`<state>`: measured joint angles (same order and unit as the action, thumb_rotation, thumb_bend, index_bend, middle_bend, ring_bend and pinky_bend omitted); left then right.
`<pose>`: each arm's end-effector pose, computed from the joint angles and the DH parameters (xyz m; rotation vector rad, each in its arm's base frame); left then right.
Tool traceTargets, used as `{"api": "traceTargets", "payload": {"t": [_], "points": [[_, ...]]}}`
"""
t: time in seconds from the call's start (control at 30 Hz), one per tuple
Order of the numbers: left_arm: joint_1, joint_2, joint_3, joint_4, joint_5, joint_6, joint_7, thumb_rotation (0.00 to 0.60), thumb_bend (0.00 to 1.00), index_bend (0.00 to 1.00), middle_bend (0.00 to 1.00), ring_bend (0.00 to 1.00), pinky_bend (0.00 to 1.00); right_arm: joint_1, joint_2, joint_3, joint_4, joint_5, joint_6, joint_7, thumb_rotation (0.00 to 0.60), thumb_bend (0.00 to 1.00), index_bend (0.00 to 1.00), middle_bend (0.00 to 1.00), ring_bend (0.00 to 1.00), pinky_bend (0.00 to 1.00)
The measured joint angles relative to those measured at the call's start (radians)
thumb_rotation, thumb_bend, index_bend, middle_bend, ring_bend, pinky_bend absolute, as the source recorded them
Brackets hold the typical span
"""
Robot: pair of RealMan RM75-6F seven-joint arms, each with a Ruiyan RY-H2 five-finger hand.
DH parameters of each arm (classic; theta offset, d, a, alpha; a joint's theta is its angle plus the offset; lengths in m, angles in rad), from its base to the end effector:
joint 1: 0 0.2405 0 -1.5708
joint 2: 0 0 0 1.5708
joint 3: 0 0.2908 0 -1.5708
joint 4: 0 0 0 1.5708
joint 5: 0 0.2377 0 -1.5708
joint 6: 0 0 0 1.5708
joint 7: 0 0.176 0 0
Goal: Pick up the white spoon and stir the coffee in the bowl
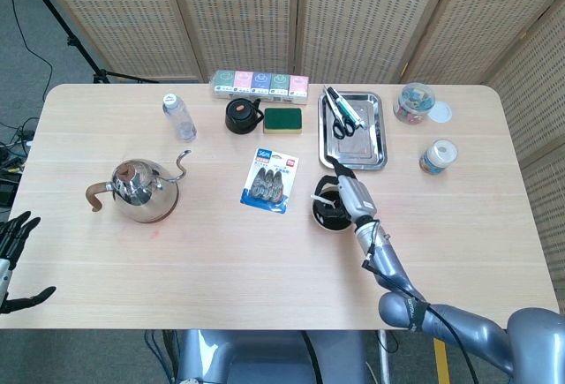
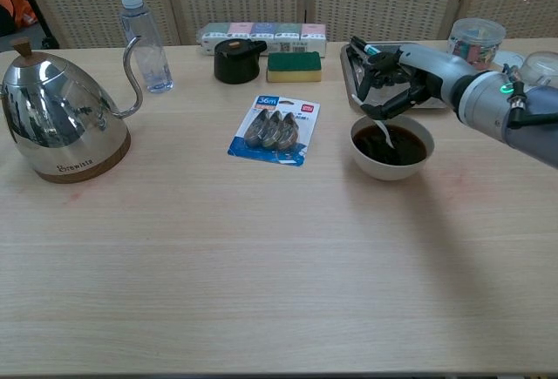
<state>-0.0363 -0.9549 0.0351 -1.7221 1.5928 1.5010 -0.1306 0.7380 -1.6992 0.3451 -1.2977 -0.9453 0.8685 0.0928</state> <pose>-0.3431 0.1793 0.1784 -1.4364 -1.0154 -0.9234 -0.1726 -0.4405 -0.0780 1.4259 -1.5734 1.1951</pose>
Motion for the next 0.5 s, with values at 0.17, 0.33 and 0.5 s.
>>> {"api": "traceTargets", "payload": {"t": [0.17,0.33,0.5], "points": [[0.000,-0.003,0.001,-0.002,0.002,-0.001,0.009,0.600,0.00,0.00,0.00,0.00,0.00,-0.030,0.047,-0.018,-0.061,-0.014,0.014,-0.005,0.600,0.52,0.60,0.00,0.00,0.00],[0.000,-0.006,0.004,-0.004,0.007,-0.001,0.018,0.600,0.00,0.00,0.00,0.00,0.00,-0.065,0.094,-0.038,-0.147,-0.022,0.025,-0.001,0.600,0.52,0.60,0.00,0.00,0.00],[0.001,-0.008,0.010,-0.006,0.017,0.001,0.026,0.600,0.00,0.00,0.00,0.00,0.00,-0.084,0.125,-0.053,-0.225,-0.029,0.028,-0.001,0.600,0.52,0.60,0.00,0.00,0.00]]}}
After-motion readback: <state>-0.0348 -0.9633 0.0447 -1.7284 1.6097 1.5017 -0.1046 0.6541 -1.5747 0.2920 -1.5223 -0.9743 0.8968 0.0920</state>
